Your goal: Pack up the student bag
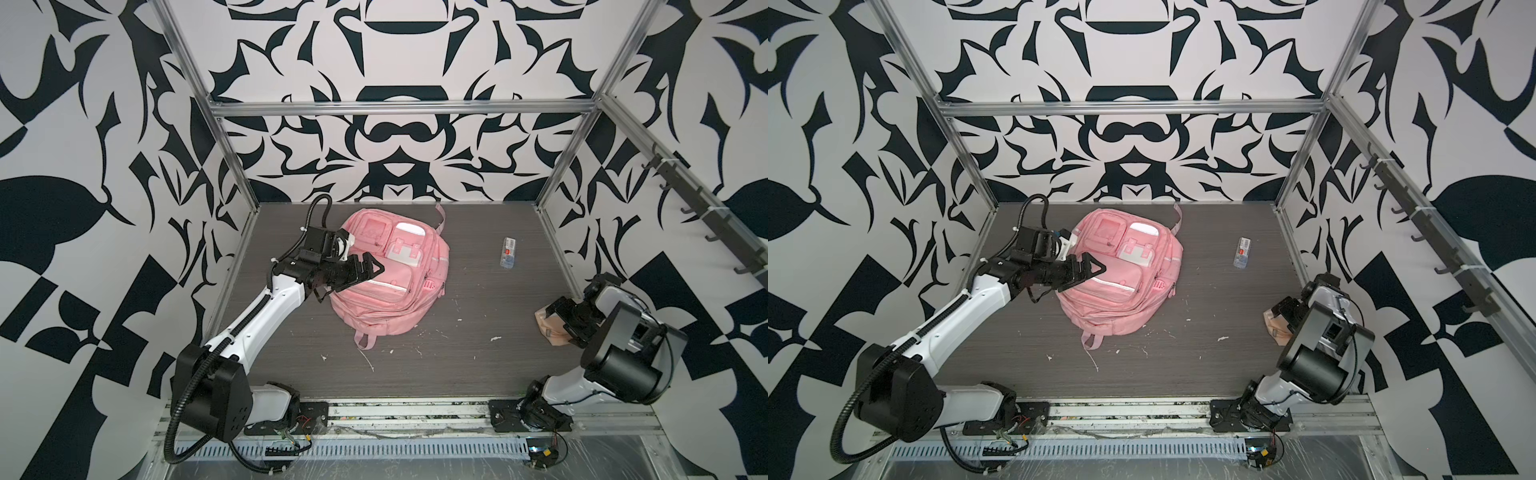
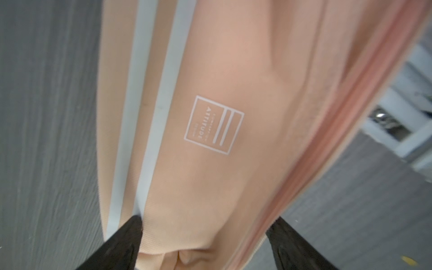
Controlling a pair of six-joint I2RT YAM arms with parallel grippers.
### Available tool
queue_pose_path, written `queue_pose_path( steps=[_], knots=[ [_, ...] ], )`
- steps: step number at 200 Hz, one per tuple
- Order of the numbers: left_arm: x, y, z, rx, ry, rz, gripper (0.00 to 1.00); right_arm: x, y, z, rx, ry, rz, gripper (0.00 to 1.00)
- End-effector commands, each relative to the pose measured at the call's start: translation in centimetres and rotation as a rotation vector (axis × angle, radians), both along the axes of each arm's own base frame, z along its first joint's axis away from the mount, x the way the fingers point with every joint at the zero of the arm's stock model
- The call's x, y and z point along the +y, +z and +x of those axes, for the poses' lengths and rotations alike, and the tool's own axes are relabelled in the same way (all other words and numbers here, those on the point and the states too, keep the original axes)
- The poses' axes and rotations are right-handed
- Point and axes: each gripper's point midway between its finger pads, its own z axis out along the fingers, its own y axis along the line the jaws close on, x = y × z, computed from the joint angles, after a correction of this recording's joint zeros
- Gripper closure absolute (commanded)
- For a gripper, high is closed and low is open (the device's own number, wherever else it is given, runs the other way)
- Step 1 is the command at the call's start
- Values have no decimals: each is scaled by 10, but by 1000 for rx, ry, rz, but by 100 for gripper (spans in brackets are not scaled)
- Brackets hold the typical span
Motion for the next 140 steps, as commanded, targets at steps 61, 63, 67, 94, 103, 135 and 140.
queue_pose_path(
  steps=[61,63,67,94,103,135,140],
  knots=[
    [-1,12,13,-21,68,-32,0,48,-18,27,-95,-29,130,14],
    [0,11,13,-20,71,-31,0,50,-18,27,-95,-30,134,14],
    [1,11,12,-20,75,-29,0,54,-18,29,-102,-28,139,14],
    [6,10,14,-36,108,-14,0,85,-20,43,-106,18,162,15],
    [7,11,14,-40,113,-11,0,98,-21,47,-104,43,164,15],
    [10,9,16,-41,133,3,1,138,-30,57,-95,109,184,15],
    [11,8,16,-40,136,5,1,143,-30,59,-91,126,187,15]
  ],
)
